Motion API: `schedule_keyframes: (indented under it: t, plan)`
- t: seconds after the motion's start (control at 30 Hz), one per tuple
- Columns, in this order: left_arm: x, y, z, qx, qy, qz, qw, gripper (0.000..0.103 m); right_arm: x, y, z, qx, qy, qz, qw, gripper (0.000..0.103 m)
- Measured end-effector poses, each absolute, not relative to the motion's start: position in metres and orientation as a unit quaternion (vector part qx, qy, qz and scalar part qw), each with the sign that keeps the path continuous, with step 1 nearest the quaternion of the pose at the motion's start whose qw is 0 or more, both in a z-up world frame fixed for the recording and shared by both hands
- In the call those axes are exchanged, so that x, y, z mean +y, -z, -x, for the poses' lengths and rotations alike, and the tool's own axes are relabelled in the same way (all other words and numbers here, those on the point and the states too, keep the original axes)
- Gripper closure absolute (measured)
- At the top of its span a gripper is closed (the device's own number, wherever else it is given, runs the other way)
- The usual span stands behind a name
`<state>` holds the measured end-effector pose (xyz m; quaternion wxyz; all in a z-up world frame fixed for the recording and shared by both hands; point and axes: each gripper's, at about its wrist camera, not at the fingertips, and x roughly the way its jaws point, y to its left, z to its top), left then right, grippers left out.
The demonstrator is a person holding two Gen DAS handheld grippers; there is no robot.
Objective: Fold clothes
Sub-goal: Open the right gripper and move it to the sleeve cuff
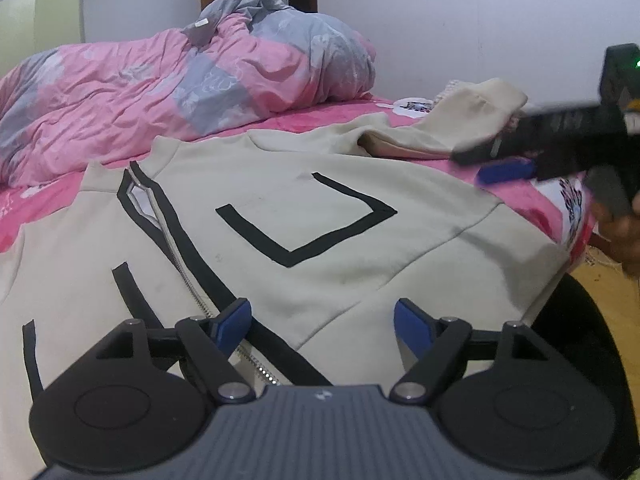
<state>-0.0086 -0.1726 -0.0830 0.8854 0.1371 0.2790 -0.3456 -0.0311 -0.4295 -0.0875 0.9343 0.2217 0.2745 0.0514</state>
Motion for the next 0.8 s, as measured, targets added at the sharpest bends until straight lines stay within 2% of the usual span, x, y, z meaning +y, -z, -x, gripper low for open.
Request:
schedule_keyframes:
  t: [0.03, 0.1, 0.33, 0.47, 0.6, 0.67, 0.77, 0.8]
  plan:
    - [-0.173, 0.083, 0.008, 0.28, 0.345, -0.137, 0.885, 0.023, -0.445, 0.083, 0.034, 0.258, -0.027, -0.231, 0.938, 0.023]
    - [-0.175, 0.083, 0.006, 0.282, 0.343, -0.135, 0.886, 0.023, -0.476, 0.073, 0.04, 0.223, 0.022, -0.25, 0.942, 0.02]
    - [-0.181, 0.083, 0.003, 0.289, 0.338, -0.132, 0.886, 0.023, -0.586, 0.038, 0.06, 0.098, 0.19, -0.308, 0.927, 0.02]
    - [-0.181, 0.082, 0.002, 0.292, 0.337, -0.129, 0.886, 0.023, -0.637, 0.043, 0.048, 0.098, 0.266, -0.331, 0.9, 0.02]
    - [-0.179, 0.082, 0.001, 0.296, 0.334, -0.122, 0.887, 0.023, -0.65, 0.053, 0.034, 0.111, 0.254, -0.339, 0.899, 0.02]
    - [-0.178, 0.081, 0.0, 0.297, 0.331, -0.119, 0.888, 0.023, -0.648, 0.052, 0.028, 0.117, 0.268, -0.314, 0.903, 0.023]
    - [-0.177, 0.081, -0.003, 0.298, 0.332, -0.108, 0.889, 0.023, -0.649, 0.05, 0.017, 0.133, 0.282, -0.281, 0.908, 0.042]
    - [-0.176, 0.081, -0.004, 0.298, 0.332, -0.104, 0.889, 0.023, -0.649, 0.05, 0.013, 0.14, 0.286, -0.271, 0.908, 0.052]
